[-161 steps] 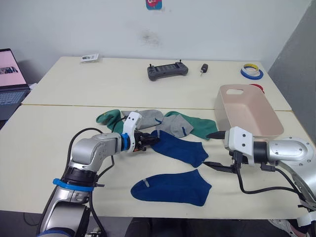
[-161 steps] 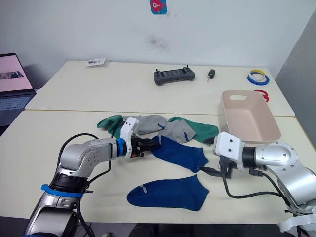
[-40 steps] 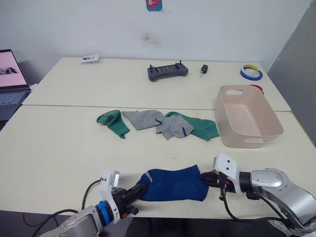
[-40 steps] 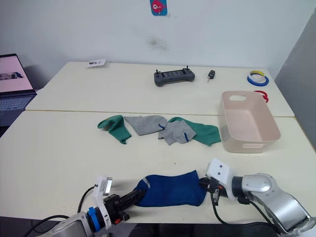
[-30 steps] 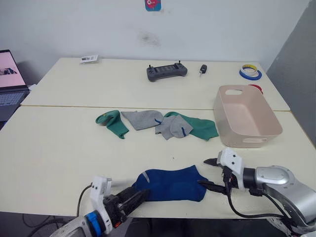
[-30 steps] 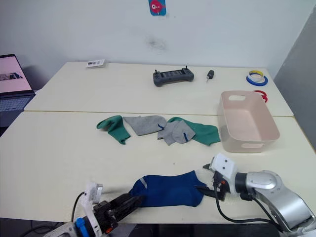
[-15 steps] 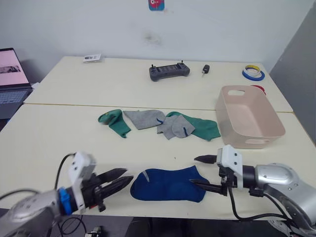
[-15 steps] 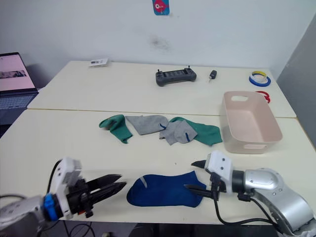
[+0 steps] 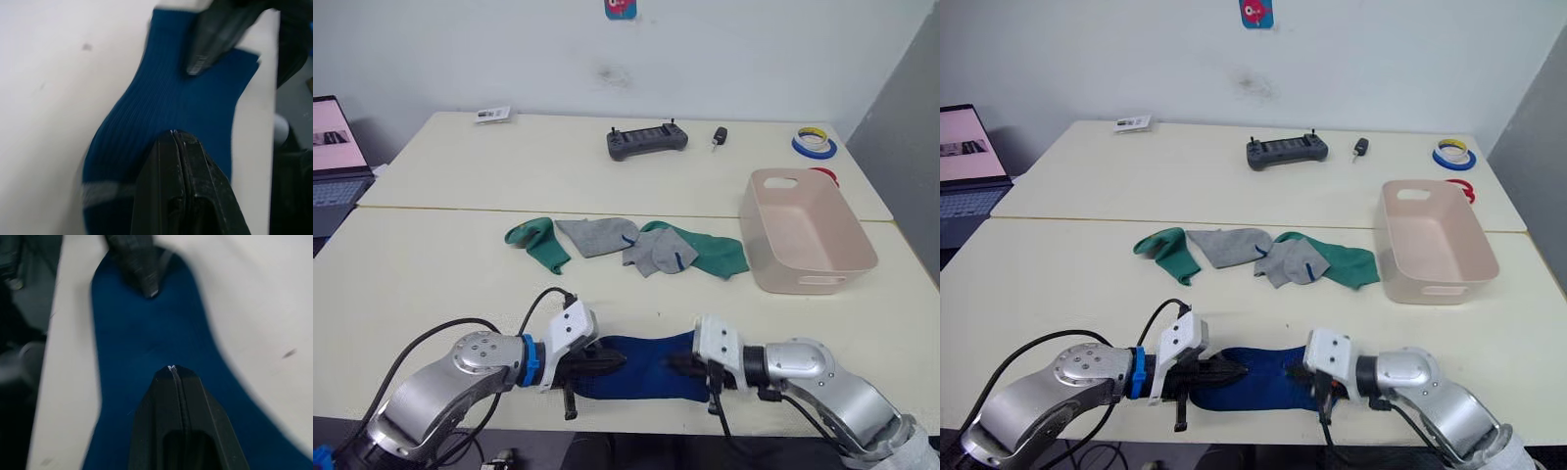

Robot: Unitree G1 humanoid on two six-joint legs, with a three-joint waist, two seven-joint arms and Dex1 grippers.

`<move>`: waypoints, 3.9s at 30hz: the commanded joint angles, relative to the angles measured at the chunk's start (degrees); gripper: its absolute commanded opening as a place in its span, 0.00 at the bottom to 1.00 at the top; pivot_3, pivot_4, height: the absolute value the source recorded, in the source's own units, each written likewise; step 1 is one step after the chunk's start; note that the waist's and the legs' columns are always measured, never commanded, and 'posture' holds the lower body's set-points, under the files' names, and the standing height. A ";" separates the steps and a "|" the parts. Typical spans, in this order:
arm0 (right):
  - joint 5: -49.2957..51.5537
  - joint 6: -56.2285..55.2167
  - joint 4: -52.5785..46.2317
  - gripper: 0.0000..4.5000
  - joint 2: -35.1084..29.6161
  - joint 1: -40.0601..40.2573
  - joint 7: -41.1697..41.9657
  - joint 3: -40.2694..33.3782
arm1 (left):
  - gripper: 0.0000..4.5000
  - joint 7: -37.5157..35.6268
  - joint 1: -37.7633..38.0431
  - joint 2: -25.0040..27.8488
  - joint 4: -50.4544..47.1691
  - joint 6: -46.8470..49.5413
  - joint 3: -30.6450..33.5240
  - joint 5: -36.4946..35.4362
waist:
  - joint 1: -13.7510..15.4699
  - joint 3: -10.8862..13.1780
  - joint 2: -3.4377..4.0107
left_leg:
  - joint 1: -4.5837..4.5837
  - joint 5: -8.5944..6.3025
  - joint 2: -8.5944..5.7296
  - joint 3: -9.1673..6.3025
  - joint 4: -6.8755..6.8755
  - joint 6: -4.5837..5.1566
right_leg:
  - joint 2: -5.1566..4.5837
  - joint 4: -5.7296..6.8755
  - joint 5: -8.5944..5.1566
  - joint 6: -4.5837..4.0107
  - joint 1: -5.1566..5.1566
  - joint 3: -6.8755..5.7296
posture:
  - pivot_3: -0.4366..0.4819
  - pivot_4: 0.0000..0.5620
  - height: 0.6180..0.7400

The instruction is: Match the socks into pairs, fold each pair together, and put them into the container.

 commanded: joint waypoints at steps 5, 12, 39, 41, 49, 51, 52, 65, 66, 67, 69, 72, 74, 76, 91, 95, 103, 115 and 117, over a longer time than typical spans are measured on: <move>-0.90 -3.44 0.82 0.00 -5.61 3.25 3.64 -2.89 | 0.00 -1.59 4.08 2.30 -0.67 0.35 -0.32 3.73 | 0.00 -0.01 -0.01 | 0.07 0.00 0.02 -0.05 0.02 0.00 | -0.01 0.01 0.00 0.00 0.07 -0.04 | 0.48 0.27 1.00; 3.70 -5.30 -2.13 0.00 -8.26 5.60 6.41 -9.60 | 0.00 -3.47 6.73 2.41 -2.31 -3.55 4.45 2.92 | 0.01 -0.04 0.00 | 0.11 0.00 0.02 -0.05 0.02 0.00 | -0.03 -0.01 0.00 0.01 0.16 -0.03 | 0.48 0.27 1.00; 2.77 -7.04 0.59 0.00 -7.68 6.51 4.78 -15.80 | 0.00 -0.76 5.28 -3.65 -1.27 -6.56 2.06 6.73 | 0.02 -0.06 0.01 | 0.14 0.00 0.00 -0.04 0.09 0.01 | -0.03 0.11 0.00 0.00 0.18 -0.03 | 0.48 0.27 1.00; 6.15 -3.92 -2.06 0.00 -7.57 7.55 4.27 -19.18 | 0.00 -2.03 4.54 -5.01 -2.97 -7.19 4.06 3.59 | 0.06 -0.05 0.01 | 0.10 0.00 0.01 -0.05 0.11 0.01 | -0.03 0.13 0.00 0.00 0.17 -0.03 | 0.48 0.27 1.00; 10.75 3.09 -7.40 0.00 -7.33 12.49 0.69 -26.49 | 0.00 -2.60 2.66 -6.28 0.05 -9.69 0.33 8.36 | -0.05 -0.05 0.01 | 0.10 0.00 0.01 -0.05 0.11 0.00 | 0.01 0.15 0.00 0.00 0.14 -0.02 | 0.48 0.27 1.00; 12.56 5.96 -7.83 0.00 -5.73 13.66 -1.73 -27.91 | 0.00 -3.22 3.61 -6.39 3.16 -12.44 -1.95 11.67 | -0.04 -0.06 0.01 | 0.10 0.00 0.00 -0.05 0.11 0.00 | 0.01 0.16 0.00 0.00 0.14 -0.02 | 0.48 0.27 1.00; 14.31 8.65 -8.00 0.04 -4.67 14.10 -3.22 -28.75 | 0.00 -3.48 3.98 -6.42 4.46 -13.89 -2.92 13.12 | -0.03 -0.06 0.01 | 0.10 0.00 0.00 -0.05 0.11 0.01 | 0.01 0.16 0.00 0.00 0.14 -0.03 | 0.48 0.27 1.00; 16.40 19.54 -10.36 0.84 2.46 16.86 -15.34 -24.45 | 0.00 -3.33 6.22 -8.70 7.22 -17.97 -4.36 16.67 | 0.03 -0.32 0.19 | 0.13 -0.01 -0.02 -0.02 0.09 0.01 | -0.02 0.12 -0.01 0.02 0.18 0.00 | 0.48 0.27 1.00; 15.72 19.50 -10.23 0.84 2.54 16.69 -15.84 -23.41 | 0.00 -3.27 6.29 -8.90 7.23 -18.06 -4.36 16.80 | 0.01 -0.38 0.18 | 0.13 -0.01 -0.02 -0.02 0.09 0.01 | -0.01 0.11 -0.01 0.02 0.18 0.00 | 0.48 0.27 1.00; 14.66 19.30 -10.15 0.84 2.60 16.53 -16.54 -21.89 | 0.00 -3.14 6.36 -9.18 7.26 -18.31 -4.24 16.84 | 0.01 -0.44 0.16 | 0.14 -0.01 -0.02 -0.01 0.09 0.01 | -0.01 0.11 -0.01 0.02 0.18 0.01 | 0.48 0.27 1.00; 12.47 18.33 -10.31 0.84 2.24 16.30 -17.14 -19.12 | 0.00 -2.94 6.44 -9.66 7.30 -18.66 -3.95 16.71 | -0.01 -0.64 0.09 | 0.16 -0.01 -0.01 -0.01 0.08 0.01 | -0.01 0.11 -0.04 0.07 0.18 0.01 | 0.48 0.27 1.00; 9.74 16.01 -11.34 0.71 1.22 16.52 -16.68 -15.90 | 0.00 -2.67 6.45 -10.14 7.16 -19.09 -3.33 16.62 | -0.01 -0.78 0.03 | 0.16 -0.01 0.01 -0.03 0.07 0.01 | 0.01 0.10 -0.06 0.11 0.18 -0.01 | 0.48 0.27 1.00; 6.83 13.15 -12.38 0.56 -0.80 16.83 -15.58 -13.62 | 0.00 -2.22 6.40 -10.59 6.81 -18.76 -2.36 15.89 | -0.01 -0.83 0.07 | 0.16 -0.01 0.01 -0.03 0.06 0.01 | 0.01 0.09 -0.07 0.12 0.18 -0.01 | 0.48 0.27 1.00; 3.92 10.43 -12.66 0.40 -2.45 16.52 -15.12 -12.04 | 0.00 -2.05 6.40 -10.62 6.49 -18.43 -1.25 15.16 | -0.01 -0.83 0.07 | 0.14 -0.01 0.00 -0.03 0.05 0.01 | 0.01 0.06 -0.07 0.12 0.19 -0.02 | 0.48 0.27 1.00; 12.68 12.82 -7.17 0.01 -4.97 7.51 -6.52 -22.27 | 0.00 -2.80 -1.94 -12.74 2.99 -12.52 0.39 10.80 | 0.00 -0.75 0.00 | 0.06 -0.01 -0.06 -0.05 0.08 0.01 | 0.07 0.06 -0.01 0.01 0.15 -0.06 | 0.48 0.27 1.00; 15.32 13.76 -4.01 0.01 -7.31 4.77 -3.07 -24.83 | 0.00 -3.67 -5.41 -14.47 5.14 -13.03 -4.37 13.64 | -0.01 -0.74 -0.02 | 0.07 -0.01 -0.07 -0.05 0.09 0.02 | 0.13 0.06 0.00 0.00 0.17 -0.05 | 0.48 0.27 1.00; 17.79 15.50 -4.34 0.01 -9.22 2.73 -0.58 -24.68 | 0.00 -1.88 -9.17 -18.07 13.17 -14.09 -10.66 20.28 | -0.01 -0.73 -0.03 | 0.06 -0.01 -0.05 -0.06 0.10 0.02 | 0.22 0.10 0.00 0.00 0.16 -0.05 | 0.48 0.27 1.00; 28.40 28.43 -9.41 0.01 -7.44 -6.59 -3.04 -21.45 | 0.00 -3.07 -7.48 -17.32 14.57 -14.79 -10.92 21.56 | -0.05 -0.74 -0.02 | 0.10 -0.01 -0.04 -0.10 0.11 0.02 | 0.21 0.11 0.00 0.00 0.21 -0.06 | 0.48 0.27 1.00; 29.38 31.08 -7.95 0.01 -4.91 -9.66 -4.50 -18.69 | 0.00 -3.31 -7.27 -17.31 14.19 -14.88 -10.71 21.18 | -0.08 -0.74 -0.02 | 0.10 -0.01 -0.04 -0.09 0.11 0.02 | 0.21 0.11 0.00 0.00 0.21 -0.06 | 0.48 0.27 1.00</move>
